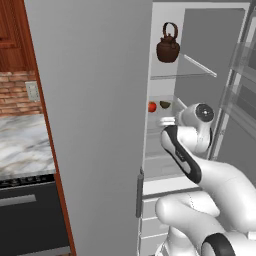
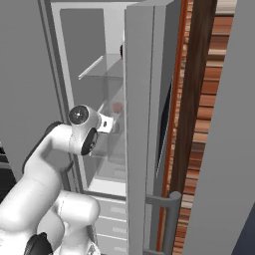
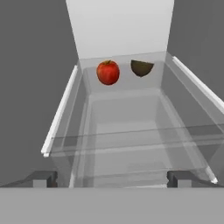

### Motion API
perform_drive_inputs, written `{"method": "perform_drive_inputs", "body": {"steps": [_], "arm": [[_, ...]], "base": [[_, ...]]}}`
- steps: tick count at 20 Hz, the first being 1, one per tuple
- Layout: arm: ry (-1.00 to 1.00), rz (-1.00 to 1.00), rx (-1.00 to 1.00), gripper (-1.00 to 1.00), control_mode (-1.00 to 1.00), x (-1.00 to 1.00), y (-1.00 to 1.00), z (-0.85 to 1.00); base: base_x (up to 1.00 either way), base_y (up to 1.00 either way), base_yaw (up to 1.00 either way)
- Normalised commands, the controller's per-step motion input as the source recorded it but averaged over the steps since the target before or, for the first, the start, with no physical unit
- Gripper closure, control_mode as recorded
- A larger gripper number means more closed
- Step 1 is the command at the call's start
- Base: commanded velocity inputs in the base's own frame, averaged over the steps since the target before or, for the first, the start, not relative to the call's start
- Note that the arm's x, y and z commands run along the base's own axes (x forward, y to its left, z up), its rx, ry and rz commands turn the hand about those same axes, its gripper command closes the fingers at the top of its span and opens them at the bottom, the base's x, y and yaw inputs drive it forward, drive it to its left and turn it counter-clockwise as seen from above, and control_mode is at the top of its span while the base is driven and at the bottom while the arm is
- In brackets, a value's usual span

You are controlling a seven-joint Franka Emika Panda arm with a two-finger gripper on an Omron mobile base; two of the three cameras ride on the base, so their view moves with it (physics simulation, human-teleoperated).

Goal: Pick the kiwi and apple from the fridge and place them on the plate next to the blender to make a fruit smoothie.

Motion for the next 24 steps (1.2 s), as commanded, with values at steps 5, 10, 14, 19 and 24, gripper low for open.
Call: {"method": "perform_drive_inputs", "body": {"steps": [5,10,14,19,24], "arm": [[0.13,0.00,-0.08,-1.00,-1.00,0.40,0.00,0.19],[0.04,0.03,0.00,-1.00,-1.00,0.42,0.00,0.17],[-0.03,0.03,0.00,-1.00,-1.00,0.15,-0.10,0.03],[-0.11,-0.03,0.00,-1.00,-1.00,0.02,-0.14,0.00],[0.00,-0.20,0.00,-1.00,-1.00,0.29,-0.16,0.09]], "base": [[0.00,0.00,0.00],[0.00,0.00,0.00],[0.00,0.00,0.00],[0.00,0.00,0.00],[0.00,0.00,0.00]]}}
